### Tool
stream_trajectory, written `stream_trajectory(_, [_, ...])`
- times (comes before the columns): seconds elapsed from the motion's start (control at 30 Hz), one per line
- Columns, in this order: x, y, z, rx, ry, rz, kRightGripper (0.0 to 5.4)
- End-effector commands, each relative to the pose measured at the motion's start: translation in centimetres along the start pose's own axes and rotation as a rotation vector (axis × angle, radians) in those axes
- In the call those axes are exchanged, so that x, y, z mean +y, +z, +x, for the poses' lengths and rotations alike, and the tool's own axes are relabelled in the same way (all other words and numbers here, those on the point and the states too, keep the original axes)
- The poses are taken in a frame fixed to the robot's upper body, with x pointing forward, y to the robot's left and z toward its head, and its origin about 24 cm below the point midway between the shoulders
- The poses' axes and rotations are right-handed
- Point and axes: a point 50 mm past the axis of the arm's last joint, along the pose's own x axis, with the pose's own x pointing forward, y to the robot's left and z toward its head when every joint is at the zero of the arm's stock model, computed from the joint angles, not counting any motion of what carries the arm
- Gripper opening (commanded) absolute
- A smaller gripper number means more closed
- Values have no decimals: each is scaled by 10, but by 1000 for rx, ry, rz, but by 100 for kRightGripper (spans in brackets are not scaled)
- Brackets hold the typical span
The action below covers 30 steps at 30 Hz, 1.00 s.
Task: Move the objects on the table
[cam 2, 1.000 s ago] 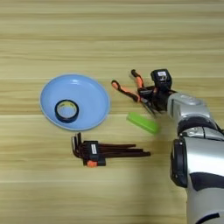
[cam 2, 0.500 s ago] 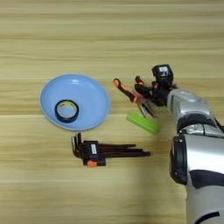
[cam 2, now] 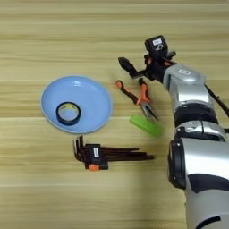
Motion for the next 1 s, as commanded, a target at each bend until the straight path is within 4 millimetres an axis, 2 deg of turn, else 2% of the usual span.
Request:
stream_trajectory(0.03, [8, 56, -4, -200, 65, -98, 538])
stream_trajectory(0.3, [37, 61, -12, -236, 205, -106, 538])
stream_trajectory(0.57, [67, 49, -16, -220, 380, -127, 538])
stream_trajectory(1.0, [89, 34, -18, -172, 515, -133, 538])
